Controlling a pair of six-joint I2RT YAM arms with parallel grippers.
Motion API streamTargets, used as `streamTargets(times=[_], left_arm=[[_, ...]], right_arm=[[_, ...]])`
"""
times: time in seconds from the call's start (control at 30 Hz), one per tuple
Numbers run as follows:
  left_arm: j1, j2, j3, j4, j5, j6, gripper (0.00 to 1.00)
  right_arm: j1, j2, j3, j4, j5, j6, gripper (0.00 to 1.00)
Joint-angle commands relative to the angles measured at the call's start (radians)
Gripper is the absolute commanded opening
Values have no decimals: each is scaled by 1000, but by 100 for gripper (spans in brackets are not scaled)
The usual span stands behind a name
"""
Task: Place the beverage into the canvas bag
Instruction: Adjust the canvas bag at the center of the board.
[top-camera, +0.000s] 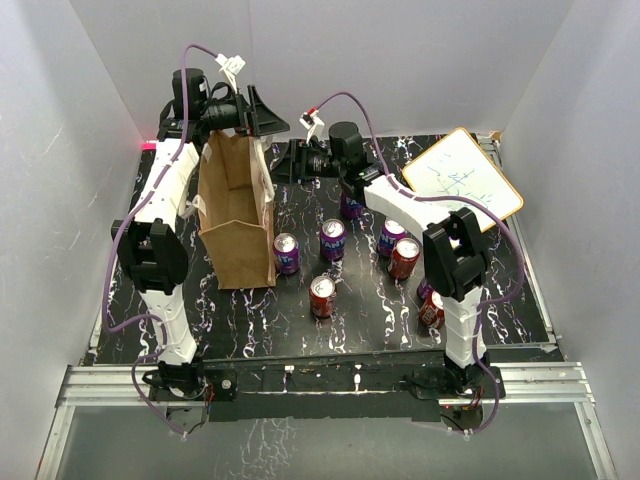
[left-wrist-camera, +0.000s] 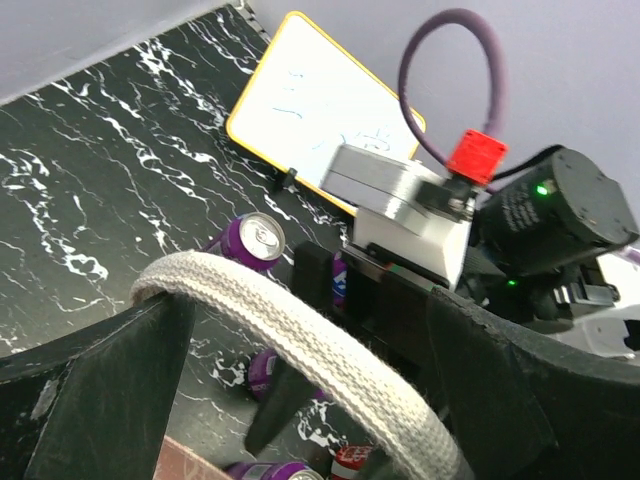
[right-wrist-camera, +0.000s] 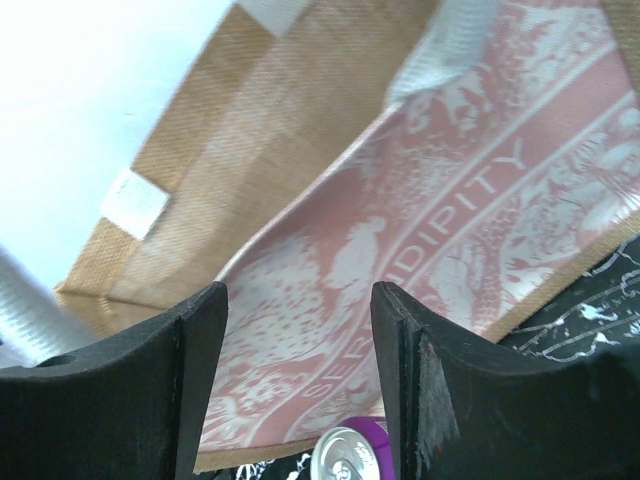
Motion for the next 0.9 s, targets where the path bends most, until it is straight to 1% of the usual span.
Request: streamTargets(times=[0.0,0.1,0.2,0.27,0.33,0.5,0.7,0.87], left_arm=[[-20,-28,4,53,-85,15,97],[-36,-27,10,-14,-168,83,97],[-38,-33,-23,-15,-228,85,97],[-40,-33,-41,-7,-238,87,97],[-48,-21,-37,-30,-243,123,97],[-79,42,72,-232,-282,272,97],[-84,66,130,-375,-312,381,97],[-84,55,129,-401,-325,417,97]], right_arm=[[12,-56,-8,107,-57,38,60],[12,-49,-5,119,-63,47,58],[12,-50,-8,130,-74,55,57],[11,-61,-19,135,-74,56,57],[11,-72,-36,140,-74,56,57],[7,-100,-70,139,-55,45,57],[-24,-145,-117,101,-12,1,59],[-63,-184,-132,80,-11,-29,63]])
